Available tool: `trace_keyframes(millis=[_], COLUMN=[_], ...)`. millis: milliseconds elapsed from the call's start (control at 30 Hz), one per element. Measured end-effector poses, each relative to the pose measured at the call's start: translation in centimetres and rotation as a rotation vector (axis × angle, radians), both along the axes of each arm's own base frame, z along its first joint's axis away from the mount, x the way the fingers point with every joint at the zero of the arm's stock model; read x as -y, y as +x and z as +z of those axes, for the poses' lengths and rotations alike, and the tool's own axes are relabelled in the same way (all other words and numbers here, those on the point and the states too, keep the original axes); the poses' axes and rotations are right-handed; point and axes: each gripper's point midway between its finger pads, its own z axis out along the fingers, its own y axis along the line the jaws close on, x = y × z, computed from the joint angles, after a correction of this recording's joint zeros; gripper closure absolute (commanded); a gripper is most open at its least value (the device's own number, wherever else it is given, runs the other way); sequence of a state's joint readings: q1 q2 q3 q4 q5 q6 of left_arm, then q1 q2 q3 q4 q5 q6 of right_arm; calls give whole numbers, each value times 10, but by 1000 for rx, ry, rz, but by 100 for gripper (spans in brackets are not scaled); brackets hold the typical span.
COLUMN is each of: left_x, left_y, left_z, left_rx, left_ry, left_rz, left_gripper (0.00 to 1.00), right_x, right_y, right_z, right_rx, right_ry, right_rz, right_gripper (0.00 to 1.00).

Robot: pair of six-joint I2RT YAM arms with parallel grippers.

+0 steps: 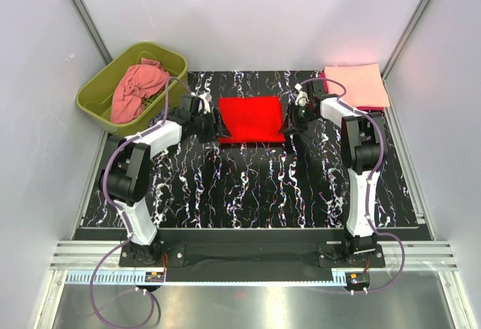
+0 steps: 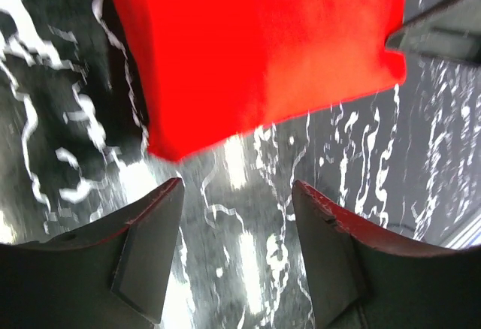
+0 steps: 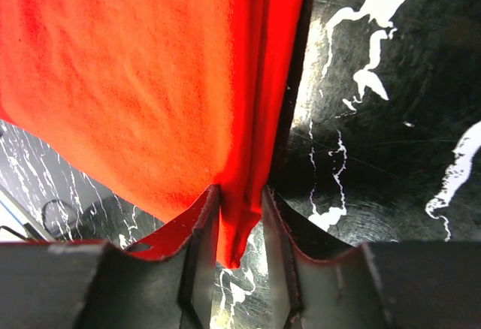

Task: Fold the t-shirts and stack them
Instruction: Fold the tshirt

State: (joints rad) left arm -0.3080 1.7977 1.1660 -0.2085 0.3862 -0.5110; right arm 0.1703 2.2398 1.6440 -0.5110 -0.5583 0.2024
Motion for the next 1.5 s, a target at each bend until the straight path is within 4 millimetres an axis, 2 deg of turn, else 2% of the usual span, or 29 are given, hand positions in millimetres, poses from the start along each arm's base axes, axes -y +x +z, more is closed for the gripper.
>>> trace_keyframes(millis=[233, 433, 467, 500, 600, 633, 700, 933, 1133, 1167, 1233, 1267, 1300, 1333, 1400, 1500], left_x=[-17, -10, -8, -7, -4, -3, -2, 0, -3, -3, -2, -1, 1, 2, 3, 3], left_y=[19, 18, 18, 18, 18, 18, 18, 13, -13, -19, -30, -33, -35, -37, -38, -27], left_z=[-24, -35, -38, -40, -48, -50, -51, -50, -49, -47, -40, -36, -32, -28, -19, -2], left_rx=[-26, -45, -48, -51, -68, -72, -79, -146, -242, -250, -257, -257, -252, -244, -245, -220], left_ry=[-55, -91, -95, -101, -114, -115, -125, -136, -71, -57, -41, -39, -35, -25, -11, 6], left_rz=[45, 12, 6, 2, 3, 3, 8, 50, 87, 89, 82, 77, 68, 60, 51, 53], left_gripper=[37, 37, 39, 50, 73, 87, 100, 100, 99, 86, 80, 75, 65, 62, 56, 50], right_x=[-1, 1, 1, 1, 3, 3, 5, 9, 12, 13, 14, 14, 15, 16, 18, 20], right_y=[-1, -3, -4, -4, -5, -5, -7, -27, -57, -61, -70, -74, -77, -78, -80, -81], right_z=[-2, -4, -4, -5, -6, -6, -6, -6, -6, -6, -6, -6, -4, -3, 2, 14], right_rx=[5, 2, -2, -4, -9, -8, -11, -29, -80, -87, -104, -112, -120, -123, -129, -136], right_ry=[12, 22, 30, 35, 47, 48, 50, 70, 71, 70, 69, 68, 67, 62, 52, 43], right_rz=[2, -3, -3, -4, -12, -16, -25, -62, -91, -94, -99, -102, -105, -110, -118, -127], right_gripper=[75, 84, 89, 91, 100, 100, 100, 100, 100, 96, 87, 77, 71, 64, 61, 61])
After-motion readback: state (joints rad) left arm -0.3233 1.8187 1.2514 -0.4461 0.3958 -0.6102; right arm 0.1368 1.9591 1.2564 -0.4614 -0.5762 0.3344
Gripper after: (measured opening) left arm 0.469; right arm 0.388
